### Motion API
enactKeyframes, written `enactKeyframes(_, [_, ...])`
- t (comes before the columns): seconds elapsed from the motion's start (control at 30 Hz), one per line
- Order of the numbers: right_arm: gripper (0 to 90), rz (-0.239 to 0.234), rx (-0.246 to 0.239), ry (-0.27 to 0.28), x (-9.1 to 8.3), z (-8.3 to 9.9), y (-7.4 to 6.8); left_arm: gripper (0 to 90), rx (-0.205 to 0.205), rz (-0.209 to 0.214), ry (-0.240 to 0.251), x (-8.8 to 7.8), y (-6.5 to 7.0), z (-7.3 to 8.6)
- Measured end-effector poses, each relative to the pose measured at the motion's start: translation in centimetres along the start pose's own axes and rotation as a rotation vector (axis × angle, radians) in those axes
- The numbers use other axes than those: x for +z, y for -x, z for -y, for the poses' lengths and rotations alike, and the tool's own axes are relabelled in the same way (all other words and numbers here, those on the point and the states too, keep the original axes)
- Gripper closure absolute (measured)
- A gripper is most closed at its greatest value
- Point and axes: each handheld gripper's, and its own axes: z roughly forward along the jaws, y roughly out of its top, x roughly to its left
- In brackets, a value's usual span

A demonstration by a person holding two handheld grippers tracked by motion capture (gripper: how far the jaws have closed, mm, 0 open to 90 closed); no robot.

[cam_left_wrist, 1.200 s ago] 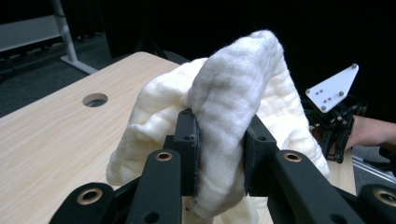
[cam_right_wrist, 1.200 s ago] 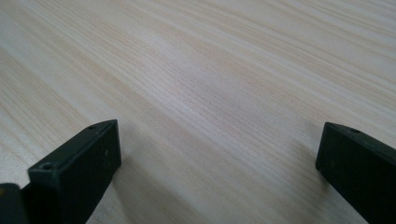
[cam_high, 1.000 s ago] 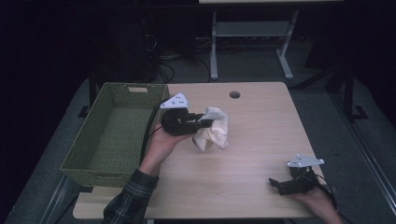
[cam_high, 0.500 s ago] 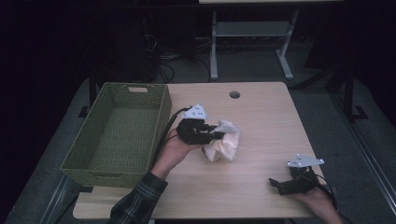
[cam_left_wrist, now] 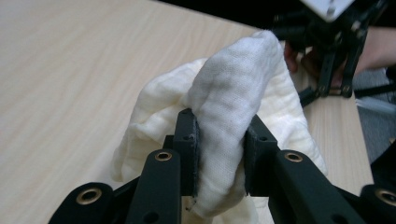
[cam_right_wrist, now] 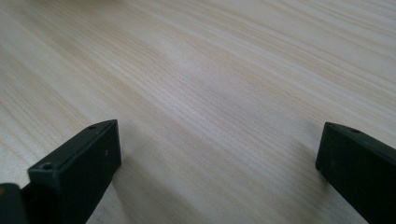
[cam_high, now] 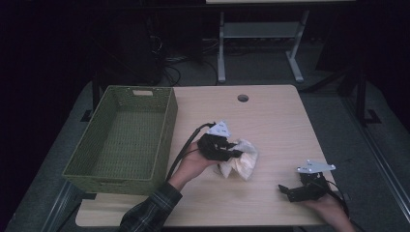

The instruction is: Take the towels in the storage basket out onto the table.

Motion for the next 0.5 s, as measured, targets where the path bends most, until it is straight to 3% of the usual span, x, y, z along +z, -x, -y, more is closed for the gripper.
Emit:
enactKeyframes(0.37, [0.0, -0.004, -0.004, -0.002, 0.0, 0.0, 0.0, 67.6, 0.021, 0.074, -0.117, 4.5, 1.1, 2.0])
enactKeyframes(0.47, [0.0, -0.005, -0.004, -0.002, 0.0, 0.0, 0.0, 62.3, 0.012, 0.086, -0.160, 5.6, 1.4, 2.7])
enactKeyframes(0.5, [0.0, -0.005, -0.004, -0.001, 0.0, 0.0, 0.0, 55.4, 0.012, 0.091, -0.166, 5.7, 1.4, 2.8])
